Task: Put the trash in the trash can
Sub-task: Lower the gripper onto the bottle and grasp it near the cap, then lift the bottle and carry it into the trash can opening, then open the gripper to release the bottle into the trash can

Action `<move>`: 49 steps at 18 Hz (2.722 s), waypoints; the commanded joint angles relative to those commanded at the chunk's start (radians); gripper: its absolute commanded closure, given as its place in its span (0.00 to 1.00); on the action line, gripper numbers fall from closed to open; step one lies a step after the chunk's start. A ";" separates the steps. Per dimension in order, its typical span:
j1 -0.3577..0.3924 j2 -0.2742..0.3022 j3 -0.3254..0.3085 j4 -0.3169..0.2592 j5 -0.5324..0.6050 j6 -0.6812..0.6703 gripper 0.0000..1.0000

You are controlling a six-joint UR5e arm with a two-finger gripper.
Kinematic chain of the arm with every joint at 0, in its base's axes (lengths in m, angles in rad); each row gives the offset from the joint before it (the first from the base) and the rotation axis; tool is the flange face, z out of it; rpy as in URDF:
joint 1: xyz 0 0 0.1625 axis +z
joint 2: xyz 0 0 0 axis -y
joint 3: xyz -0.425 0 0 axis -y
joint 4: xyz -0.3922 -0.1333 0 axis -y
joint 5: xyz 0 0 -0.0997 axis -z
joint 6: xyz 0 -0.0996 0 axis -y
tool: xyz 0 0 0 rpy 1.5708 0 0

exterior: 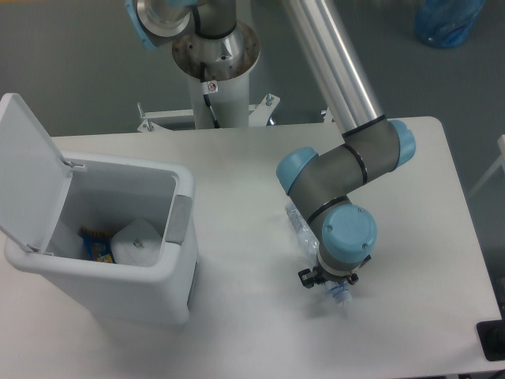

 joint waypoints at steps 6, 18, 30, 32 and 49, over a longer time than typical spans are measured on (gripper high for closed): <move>0.011 0.072 0.135 0.015 -0.284 0.006 0.68; 0.008 0.216 0.218 0.185 -0.764 -0.002 0.69; -0.184 0.316 0.056 0.253 -0.902 0.067 0.69; -0.198 0.334 -0.018 0.303 -0.902 0.154 0.68; -0.177 0.425 -0.227 0.321 -0.913 0.520 0.00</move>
